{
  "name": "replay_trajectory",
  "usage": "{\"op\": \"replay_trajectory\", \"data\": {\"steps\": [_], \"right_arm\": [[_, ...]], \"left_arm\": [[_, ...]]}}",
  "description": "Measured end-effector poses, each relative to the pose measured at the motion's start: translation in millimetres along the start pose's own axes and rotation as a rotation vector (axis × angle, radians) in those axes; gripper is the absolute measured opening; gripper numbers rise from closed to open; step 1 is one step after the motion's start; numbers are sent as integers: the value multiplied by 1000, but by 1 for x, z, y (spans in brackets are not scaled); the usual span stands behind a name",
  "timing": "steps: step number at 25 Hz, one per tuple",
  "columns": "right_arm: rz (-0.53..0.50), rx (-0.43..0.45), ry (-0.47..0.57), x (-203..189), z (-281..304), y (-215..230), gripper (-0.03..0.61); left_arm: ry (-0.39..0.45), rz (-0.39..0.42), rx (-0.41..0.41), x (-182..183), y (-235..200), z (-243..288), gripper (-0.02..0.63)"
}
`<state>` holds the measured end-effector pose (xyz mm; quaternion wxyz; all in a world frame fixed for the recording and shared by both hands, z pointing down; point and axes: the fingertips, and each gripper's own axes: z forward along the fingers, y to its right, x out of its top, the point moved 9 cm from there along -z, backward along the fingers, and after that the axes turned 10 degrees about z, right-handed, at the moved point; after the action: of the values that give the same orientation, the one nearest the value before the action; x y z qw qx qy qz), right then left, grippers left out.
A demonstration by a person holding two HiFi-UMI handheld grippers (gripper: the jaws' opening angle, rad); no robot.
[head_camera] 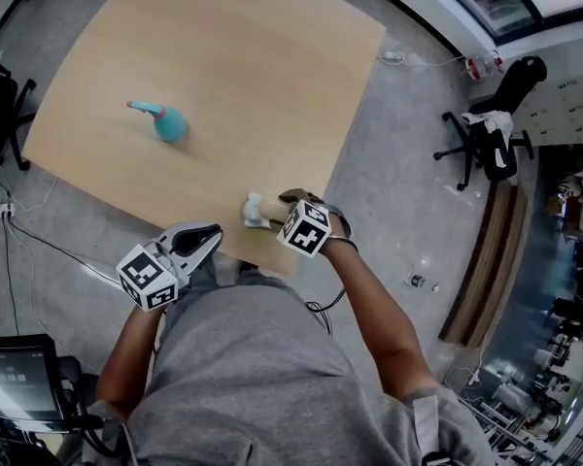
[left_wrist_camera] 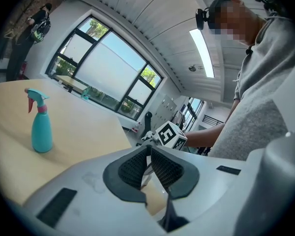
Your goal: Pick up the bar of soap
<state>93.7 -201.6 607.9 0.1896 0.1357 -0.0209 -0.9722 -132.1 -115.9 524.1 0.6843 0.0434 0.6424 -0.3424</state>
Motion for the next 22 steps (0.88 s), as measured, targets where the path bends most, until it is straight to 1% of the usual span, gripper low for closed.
{"op": "replay_trajectory", "data": {"steps": [2, 3, 6, 10, 14, 19, 22], "right_arm": [[-4, 7, -55, -9, 10, -1, 250], [4, 4, -65, -14, 13, -1, 250], [42, -8, -47, -21, 13, 1, 250], [55, -30, -20, -19, 9, 0, 250], [62, -38, -15, -18, 8, 1, 250], [61, -19, -77, -22, 24, -3, 250], [50, -38, -96, -23, 27, -2, 250]], "left_arm": [[-5, -3, 1, -2, 0, -1, 8], [-7, -4, 1, -3, 0, -2, 8], [-11, -5, 4, -3, -1, -3, 8], [-38, -15, 11, -9, -2, -4, 8], [-65, -23, 4, -14, -1, -2, 8], [-113, -48, 23, -28, -4, -3, 8], [-140, -70, 30, -38, -5, -4, 8]]}}
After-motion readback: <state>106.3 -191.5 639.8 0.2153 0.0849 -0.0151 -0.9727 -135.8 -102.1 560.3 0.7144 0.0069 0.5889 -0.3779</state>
